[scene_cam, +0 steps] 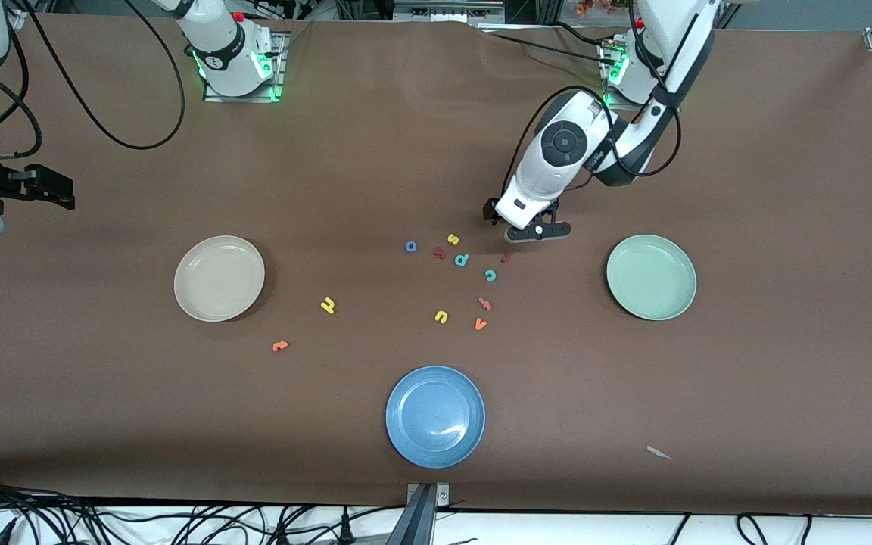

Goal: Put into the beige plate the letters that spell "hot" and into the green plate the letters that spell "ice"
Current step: 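Move the left gripper to the orange e and grasp it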

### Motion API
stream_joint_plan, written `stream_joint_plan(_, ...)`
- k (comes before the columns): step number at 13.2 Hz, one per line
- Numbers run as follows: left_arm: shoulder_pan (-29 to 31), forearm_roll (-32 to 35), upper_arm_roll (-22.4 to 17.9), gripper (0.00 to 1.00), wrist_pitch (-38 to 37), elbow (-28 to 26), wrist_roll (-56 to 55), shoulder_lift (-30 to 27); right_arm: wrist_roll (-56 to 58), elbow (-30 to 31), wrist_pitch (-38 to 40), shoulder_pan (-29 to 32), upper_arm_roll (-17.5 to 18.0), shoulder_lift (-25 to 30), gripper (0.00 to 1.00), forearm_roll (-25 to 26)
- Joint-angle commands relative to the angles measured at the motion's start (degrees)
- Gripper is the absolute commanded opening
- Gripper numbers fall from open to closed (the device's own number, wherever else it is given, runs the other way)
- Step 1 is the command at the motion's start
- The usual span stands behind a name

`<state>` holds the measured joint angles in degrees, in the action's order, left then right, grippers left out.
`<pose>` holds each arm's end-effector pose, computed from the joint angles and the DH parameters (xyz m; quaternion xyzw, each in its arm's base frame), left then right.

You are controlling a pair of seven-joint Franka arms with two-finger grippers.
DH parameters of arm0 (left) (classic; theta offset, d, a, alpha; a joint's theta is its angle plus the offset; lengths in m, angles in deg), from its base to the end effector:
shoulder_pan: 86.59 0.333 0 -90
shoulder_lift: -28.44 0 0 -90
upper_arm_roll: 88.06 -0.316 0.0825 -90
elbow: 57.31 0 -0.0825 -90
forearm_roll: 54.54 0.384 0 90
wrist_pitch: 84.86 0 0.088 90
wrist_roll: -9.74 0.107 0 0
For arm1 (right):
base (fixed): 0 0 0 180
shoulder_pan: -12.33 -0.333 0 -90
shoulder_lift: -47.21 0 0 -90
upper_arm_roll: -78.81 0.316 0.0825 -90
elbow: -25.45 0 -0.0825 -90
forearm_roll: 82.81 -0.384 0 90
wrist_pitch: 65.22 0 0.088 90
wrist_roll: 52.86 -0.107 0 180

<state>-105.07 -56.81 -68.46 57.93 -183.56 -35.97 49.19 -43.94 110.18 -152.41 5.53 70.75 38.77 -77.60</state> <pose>0.4316 -0.3406 0.2204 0.9929 0.0910 -0.0679 0.0349 0.5918 -0.0171 0.5805 0.9949 0.0669 -0.0561 0.0510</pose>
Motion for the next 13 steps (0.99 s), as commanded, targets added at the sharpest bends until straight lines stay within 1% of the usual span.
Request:
stream_joint_plan(1, -1.12, -1.33, -0.44, 0.97, 1.61, -0.93, -5.59, 0.95, 0.4, -0.8, 2.27, 0.12, -0.02, -0.17, 1.0, -0.03)
stream_joint_plan(2, -1.21, -1.33, -0.35, 0.96, 1.88, -0.59, -7.52, 1.13, -0.03, -0.88, 3.24, -0.32, 0.33, -0.35, 1.0, -0.03)
stream_joint_plan(3, -1.38, -1.33, -0.35, 0.93, 2.05, -0.41, -8.67, 1.48, -0.21, -1.15, 2.82, -1.8, 1.11, -1.13, 1.0, 0.05)
stream_joint_plan(4, -1.3, -1.33, -0.35, 0.91, 2.75, -0.41, -8.95, 1.92, -0.21, -1.67, 2.38, -2.95, 1.47, -2.88, 1.0, 0.05)
stream_joint_plan(6, -1.47, -1.68, -0.35, 0.91, 5.3, 0.12, -9.74, 3.67, 0.14, -4.47, 0.88, -4.01, 2.61, -6.13, 1.0, -2.65)
stream_joint_plan(8, -1.56, -1.07, -0.35, 0.91, 5.4, 0.3, -8.78, 4.65, -0.39, -6.76, 0.53, -5.76, 4.37, -9.56, 1.0, -2.58)
stream_joint_plan(9, -1.56, -1.07, -0.35, 0.91, 5.31, 0.21, -8.43, 4.74, -1.43, -9.21, -0.52, -6.9, 4.37, -12.36, 1.0, -2.84)
stream_joint_plan(10, -2.17, -1.07, -0.35, 0.9, 5.13, 0.12, -8.42, 5.0, -2.14, -12.98, -0.53, -7.43, 4.37, -15.7, 1.0, -3.28)
stream_joint_plan(11, -2.7, -1.07, -0.35, 0.85, 4.87, 0.21, -7.64, 5.0, -2.32, -14.84, -0.96, -7.53, 4.46, -17.82, 1.0, -5.29)
stream_joint_plan(12, -2.7, -1.07, -0.26, 0.85, 4.7, 0.21, -6.85, 5.0, -3.8, -14.16, -1.66, -7.01, 4.55, -18.45, 1.0, -8.79)
stream_joint_plan(13, -2.7, -1.07, -0.26, 0.8, 3.91, 0.21, -6.23, 4.91, -5.73, -11.55, -3.84, -6.3, 5.24, -17.85, 1.0, -10.91)
